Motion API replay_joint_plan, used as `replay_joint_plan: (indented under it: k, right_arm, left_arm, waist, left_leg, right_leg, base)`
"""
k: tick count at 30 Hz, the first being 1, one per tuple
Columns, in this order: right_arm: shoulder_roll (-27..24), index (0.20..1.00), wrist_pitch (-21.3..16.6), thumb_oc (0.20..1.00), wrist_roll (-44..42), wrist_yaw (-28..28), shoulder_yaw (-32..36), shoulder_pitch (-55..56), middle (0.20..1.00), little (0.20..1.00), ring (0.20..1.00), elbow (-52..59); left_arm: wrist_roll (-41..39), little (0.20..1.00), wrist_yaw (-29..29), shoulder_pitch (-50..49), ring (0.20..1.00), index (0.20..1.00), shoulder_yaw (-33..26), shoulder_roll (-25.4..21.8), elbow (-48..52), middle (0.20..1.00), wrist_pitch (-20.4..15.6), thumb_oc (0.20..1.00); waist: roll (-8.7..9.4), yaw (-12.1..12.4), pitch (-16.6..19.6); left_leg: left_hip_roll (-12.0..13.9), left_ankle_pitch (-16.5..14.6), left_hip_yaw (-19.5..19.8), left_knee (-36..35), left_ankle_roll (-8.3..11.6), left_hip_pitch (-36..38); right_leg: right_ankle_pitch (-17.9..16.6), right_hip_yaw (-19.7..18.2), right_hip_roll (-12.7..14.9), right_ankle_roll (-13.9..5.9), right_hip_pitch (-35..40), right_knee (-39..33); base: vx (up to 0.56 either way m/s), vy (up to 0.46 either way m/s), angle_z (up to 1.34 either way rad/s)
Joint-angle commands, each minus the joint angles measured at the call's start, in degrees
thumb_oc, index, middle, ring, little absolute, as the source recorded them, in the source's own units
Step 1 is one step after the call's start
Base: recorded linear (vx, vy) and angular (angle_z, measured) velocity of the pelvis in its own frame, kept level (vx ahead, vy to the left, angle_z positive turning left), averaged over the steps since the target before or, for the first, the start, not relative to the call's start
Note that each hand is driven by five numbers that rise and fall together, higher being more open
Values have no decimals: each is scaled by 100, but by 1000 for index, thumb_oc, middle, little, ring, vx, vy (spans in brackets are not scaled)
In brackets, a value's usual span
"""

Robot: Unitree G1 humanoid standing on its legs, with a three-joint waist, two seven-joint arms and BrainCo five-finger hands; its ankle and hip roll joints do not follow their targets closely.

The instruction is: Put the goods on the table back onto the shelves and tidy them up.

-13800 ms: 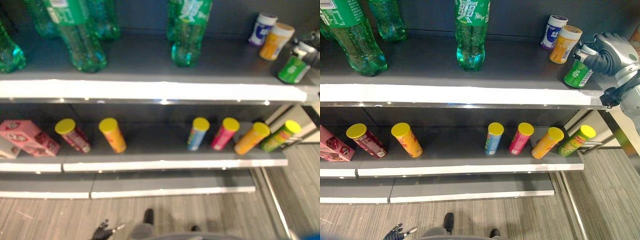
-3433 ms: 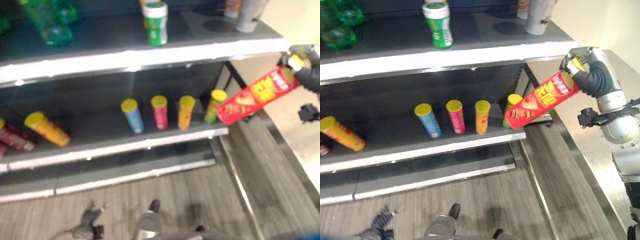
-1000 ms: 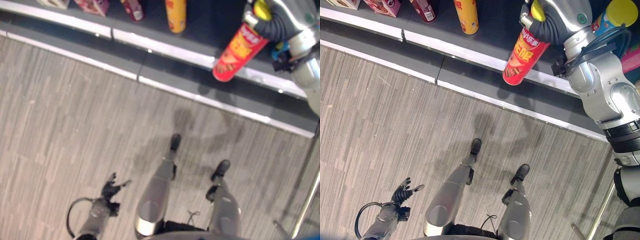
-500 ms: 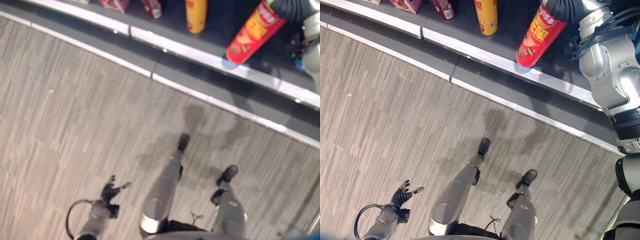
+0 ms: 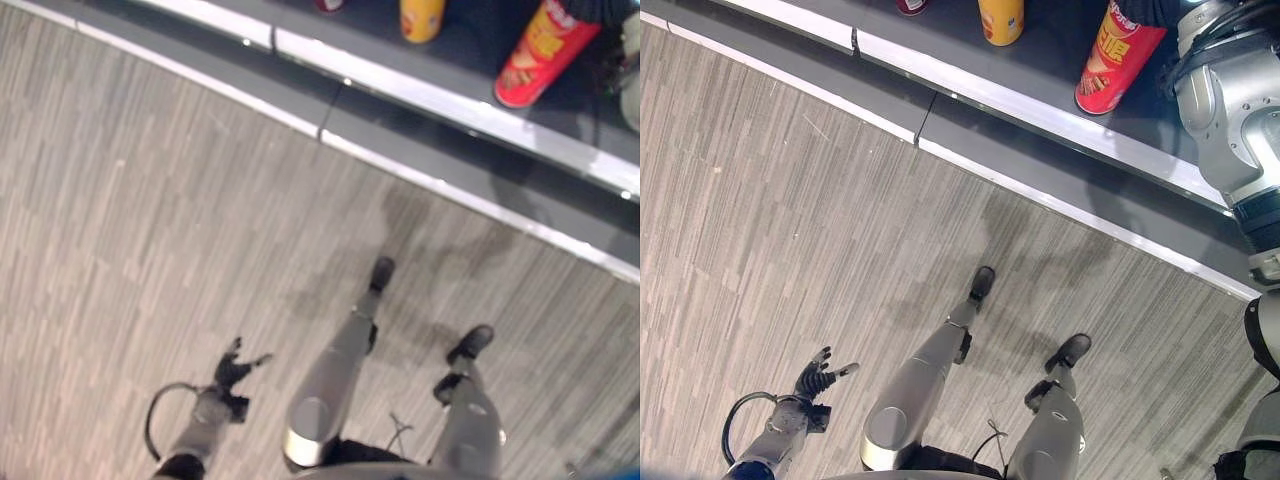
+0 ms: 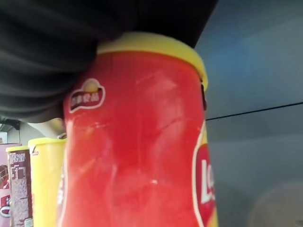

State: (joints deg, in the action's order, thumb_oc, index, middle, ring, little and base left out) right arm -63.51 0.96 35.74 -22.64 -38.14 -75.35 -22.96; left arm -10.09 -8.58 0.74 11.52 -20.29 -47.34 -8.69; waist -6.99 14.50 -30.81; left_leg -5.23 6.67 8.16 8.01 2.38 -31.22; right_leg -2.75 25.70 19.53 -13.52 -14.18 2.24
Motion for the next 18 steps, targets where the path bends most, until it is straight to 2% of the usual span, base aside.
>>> replay_joint_plan:
  k: [1,18]
  right_arm:
    - [-250,200,124,200,102,-354,-375,-665,200,200,200,45]
    - [-144,200,228,200,219,-511,-185,-305,200,200,200,-58]
  left_arm:
    - [-30,1000,-143,-200,1000,1000,219,-276,-182,1000,-31,1000]
    - [39,1000,-238,-133,1000,1000,279,-208,-110,1000,-65,1000]
  waist:
    - [261,94,283]
    - [248,4,253]
  left_leg:
    - [716,-674,198,552,638,-580]
    - [713,-671,171,573,643,-650]
  right_leg:
    - [-129,-445,515,-9,-661,505]
    - [-116,-464,523,-18,-751,532]
  base:
    - [0,0,0]
    - [0,0,0]
